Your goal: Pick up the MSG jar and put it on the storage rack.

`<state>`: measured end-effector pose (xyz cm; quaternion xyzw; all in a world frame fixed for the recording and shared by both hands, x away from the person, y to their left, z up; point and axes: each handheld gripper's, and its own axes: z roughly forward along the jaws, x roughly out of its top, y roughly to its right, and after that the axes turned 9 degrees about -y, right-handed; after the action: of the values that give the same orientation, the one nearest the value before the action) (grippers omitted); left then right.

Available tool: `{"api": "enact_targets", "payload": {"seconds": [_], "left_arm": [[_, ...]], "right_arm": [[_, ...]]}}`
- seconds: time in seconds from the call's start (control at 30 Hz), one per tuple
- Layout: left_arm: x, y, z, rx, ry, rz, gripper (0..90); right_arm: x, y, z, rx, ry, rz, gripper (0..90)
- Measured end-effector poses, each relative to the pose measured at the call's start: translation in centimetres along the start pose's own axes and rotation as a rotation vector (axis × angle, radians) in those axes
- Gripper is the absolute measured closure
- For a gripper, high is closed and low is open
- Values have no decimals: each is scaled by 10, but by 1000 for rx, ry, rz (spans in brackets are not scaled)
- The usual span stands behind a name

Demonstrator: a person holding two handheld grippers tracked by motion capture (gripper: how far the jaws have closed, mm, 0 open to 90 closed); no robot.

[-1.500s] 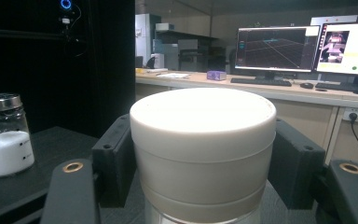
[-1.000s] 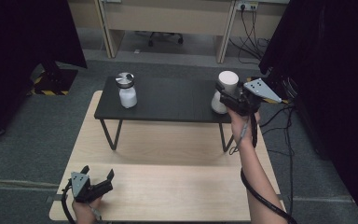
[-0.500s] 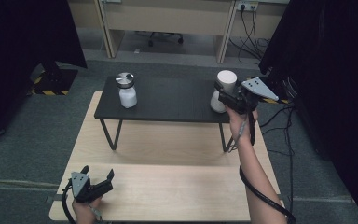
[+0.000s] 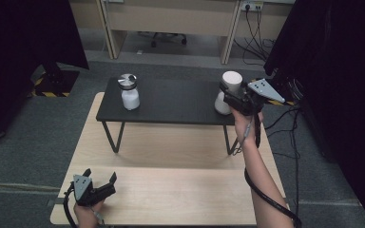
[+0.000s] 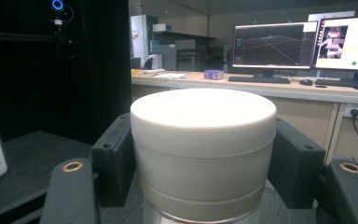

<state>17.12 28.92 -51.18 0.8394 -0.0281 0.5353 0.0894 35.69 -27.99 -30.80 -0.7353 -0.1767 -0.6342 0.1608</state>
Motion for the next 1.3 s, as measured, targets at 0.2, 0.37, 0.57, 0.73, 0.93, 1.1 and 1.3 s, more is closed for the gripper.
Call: {"api": "enact_targets", "payload": {"seconds": [0.2, 0.37, 0.57, 0.73, 0.93, 1.1, 1.3], "left_arm": [[1, 0, 0, -1, -5, 4, 0], [1, 0, 0, -1, -6, 5, 0], [0, 0, -1, -2, -1, 7, 0], [-1, 0, -1, -4, -2, 8, 0], [0, 1, -1, -7, -9, 18, 0], [0, 2, -1, -7, -14, 24, 0], [1, 3, -1, -3, -20, 33, 0]], "right_arm": [[-2, -4, -1, -18, 17, -30, 235], [-1, -4, -6, -6, 12, -56, 106], [-12, -15, -17, -45, 29, -43, 3], [-19, -22, -28, -73, 32, -42, 2], [-31, -28, -44, -100, 32, -30, 3], [-43, -32, -57, -123, 30, -19, 2], [-58, -36, -70, -146, 26, -31, 3]]}}
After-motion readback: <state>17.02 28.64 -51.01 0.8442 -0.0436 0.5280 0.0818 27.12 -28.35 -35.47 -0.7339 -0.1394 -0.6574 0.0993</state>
